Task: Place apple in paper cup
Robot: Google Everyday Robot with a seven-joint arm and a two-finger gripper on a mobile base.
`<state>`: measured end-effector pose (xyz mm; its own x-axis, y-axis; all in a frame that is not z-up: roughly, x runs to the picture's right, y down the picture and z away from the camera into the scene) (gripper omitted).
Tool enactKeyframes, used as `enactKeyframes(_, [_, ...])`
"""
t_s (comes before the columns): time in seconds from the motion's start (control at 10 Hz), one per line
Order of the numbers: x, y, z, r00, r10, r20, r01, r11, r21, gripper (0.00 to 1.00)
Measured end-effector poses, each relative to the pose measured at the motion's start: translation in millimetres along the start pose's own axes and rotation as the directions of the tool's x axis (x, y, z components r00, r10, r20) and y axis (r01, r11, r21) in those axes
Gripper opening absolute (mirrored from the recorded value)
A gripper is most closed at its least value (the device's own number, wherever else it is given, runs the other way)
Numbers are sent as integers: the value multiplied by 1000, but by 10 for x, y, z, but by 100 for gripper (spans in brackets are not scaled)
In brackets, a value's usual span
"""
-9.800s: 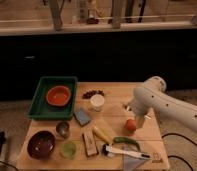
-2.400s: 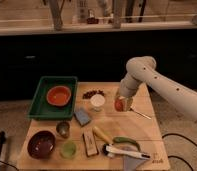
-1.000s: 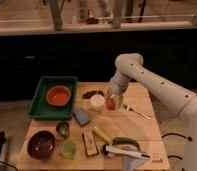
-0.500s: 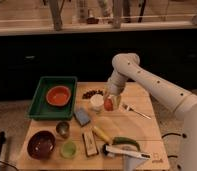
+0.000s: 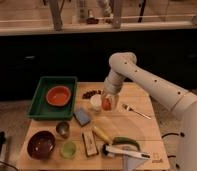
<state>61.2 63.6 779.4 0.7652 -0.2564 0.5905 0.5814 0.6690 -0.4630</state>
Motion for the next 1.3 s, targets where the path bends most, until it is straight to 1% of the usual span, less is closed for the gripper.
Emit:
enactKeyframes(0.1, [-4, -28, -44, 1000, -10, -3, 10, 1000, 5, 0])
enactKeyframes(0.4, [22, -86, -75, 1000, -31, -7, 31, 1000, 2, 0])
enactKeyframes(0.8, [91, -204, -127, 998, -64, -15, 65, 998, 13, 0])
enactKeyframes(1.1, [106, -335, -109, 994, -107, -13, 107, 993, 42, 0])
enactKeyframes(1.3, [93, -417, -94, 992, -128, -10, 129, 990, 51, 0])
